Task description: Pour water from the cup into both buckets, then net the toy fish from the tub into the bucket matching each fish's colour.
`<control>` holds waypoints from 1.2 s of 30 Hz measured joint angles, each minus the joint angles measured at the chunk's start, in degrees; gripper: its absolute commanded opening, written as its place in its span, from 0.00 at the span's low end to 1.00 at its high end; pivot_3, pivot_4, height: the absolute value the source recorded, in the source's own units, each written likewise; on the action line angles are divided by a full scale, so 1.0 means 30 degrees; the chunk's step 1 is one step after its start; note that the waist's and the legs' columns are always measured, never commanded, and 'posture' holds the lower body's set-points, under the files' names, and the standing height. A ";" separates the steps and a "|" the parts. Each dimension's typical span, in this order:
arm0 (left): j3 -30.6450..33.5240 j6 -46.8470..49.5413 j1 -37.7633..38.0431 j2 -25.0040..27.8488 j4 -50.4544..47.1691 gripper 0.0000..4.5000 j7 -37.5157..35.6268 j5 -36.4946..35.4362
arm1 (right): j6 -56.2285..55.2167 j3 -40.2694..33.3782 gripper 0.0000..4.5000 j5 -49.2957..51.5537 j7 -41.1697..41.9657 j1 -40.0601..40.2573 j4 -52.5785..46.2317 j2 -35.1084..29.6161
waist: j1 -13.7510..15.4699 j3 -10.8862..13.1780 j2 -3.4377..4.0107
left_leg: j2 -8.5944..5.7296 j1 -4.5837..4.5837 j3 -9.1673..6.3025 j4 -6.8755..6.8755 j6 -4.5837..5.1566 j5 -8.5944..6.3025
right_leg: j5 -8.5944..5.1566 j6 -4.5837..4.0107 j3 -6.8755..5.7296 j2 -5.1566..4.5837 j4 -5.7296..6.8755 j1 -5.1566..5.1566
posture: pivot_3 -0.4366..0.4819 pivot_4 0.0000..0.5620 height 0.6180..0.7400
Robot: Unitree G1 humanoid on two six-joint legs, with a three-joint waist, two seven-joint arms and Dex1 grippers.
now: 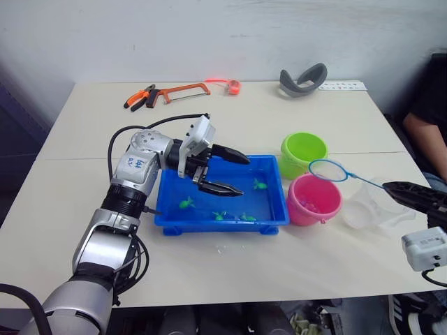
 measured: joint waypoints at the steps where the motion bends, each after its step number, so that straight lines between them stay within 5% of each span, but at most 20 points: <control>1: 0.0001 0.0001 0.0006 0.0070 0.0005 0.99 -0.0006 0.0039 | 0.1641 0.0067 0.00 0.1135 0.0240 -0.0133 -0.0499 0.0352 | 0.0002 0.0000 0.0000 | 0.0011 -0.0002 -0.0002 0.0002 0.0000 0.0000 | 0.0000 0.0000 -0.0002 0.0003 0.0000 0.0000 | 0.48 0.27 1.00; 7: 0.0002 -0.0218 0.0126 0.0807 0.0566 0.99 -0.0129 0.0478 | 1.1819 0.1543 0.00 0.7788 0.0716 -0.0342 -0.4378 0.1661 | -0.0012 -0.0002 0.0003 | 0.0024 0.0000 -0.0015 0.0003 0.0000 0.0001 | 0.0001 -0.0002 0.0003 0.0000 0.0019 0.0001 | 0.48 0.27 1.00; 9: -0.0040 -0.0568 0.0821 0.1493 0.0680 0.99 -0.0265 0.1006 | 1.8419 0.2946 0.00 1.3421 -0.0327 0.0070 -0.7313 0.2117 | -0.0013 -0.0002 0.0004 | 0.0041 -0.0016 -0.0046 0.0000 0.0000 0.0000 | -0.0001 -0.0006 0.0031 -0.0026 0.0020 -0.0001 | 0.48 0.27 1.00; 13: -0.0030 -0.0552 0.1536 0.2343 0.0532 0.99 -0.0326 0.1312 | 2.5410 0.4739 0.00 2.0956 -0.3539 -0.1058 -0.9267 0.2037 | 0.0002 -0.0001 0.0000 | 0.0036 -0.0036 -0.0070 0.0010 0.0010 -0.0005 | 0.0000 -0.0009 0.0032 -0.0088 0.0015 0.0002 | 0.48 0.27 1.00; 20: 0.0053 -0.0723 0.2390 0.3201 -0.0509 0.99 0.0074 0.1703 | 3.0854 0.9377 0.00 3.0113 -1.0456 -0.5781 -0.7391 0.2104 | 0.0025 -0.0001 0.0000 | 0.0035 -0.0089 -0.0087 0.0004 0.0030 -0.0017 | -0.0001 -0.0011 0.0045 -0.0089 -0.0018 -0.0041 | 0.48 0.27 1.00; 24: 0.0139 -0.0387 0.2940 0.3565 -0.1429 0.99 0.0308 0.1672 | 3.1919 1.1039 0.00 3.2690 -1.2809 -0.7082 -0.5722 0.2552 | 0.0005 -0.0001 -0.0006 | 0.0042 -0.0132 -0.0087 0.0006 0.0048 -0.0029 | 0.0000 -0.0009 0.0038 -0.0100 -0.0066 -0.0055 | 0.48 0.27 1.00; 36: 0.0618 0.0903 0.4251 0.4380 -0.4065 0.99 0.1268 0.1298 | 3.3292 1.4025 0.00 3.4810 -1.6421 -0.8876 -0.1826 0.4007 | -0.0017 -0.0001 -0.0005 | 0.0052 -0.0140 -0.0084 0.0000 0.0063 -0.0037 | 0.0000 -0.0009 0.0037 -0.0103 -0.0081 -0.0062 | 0.48 0.27 1.00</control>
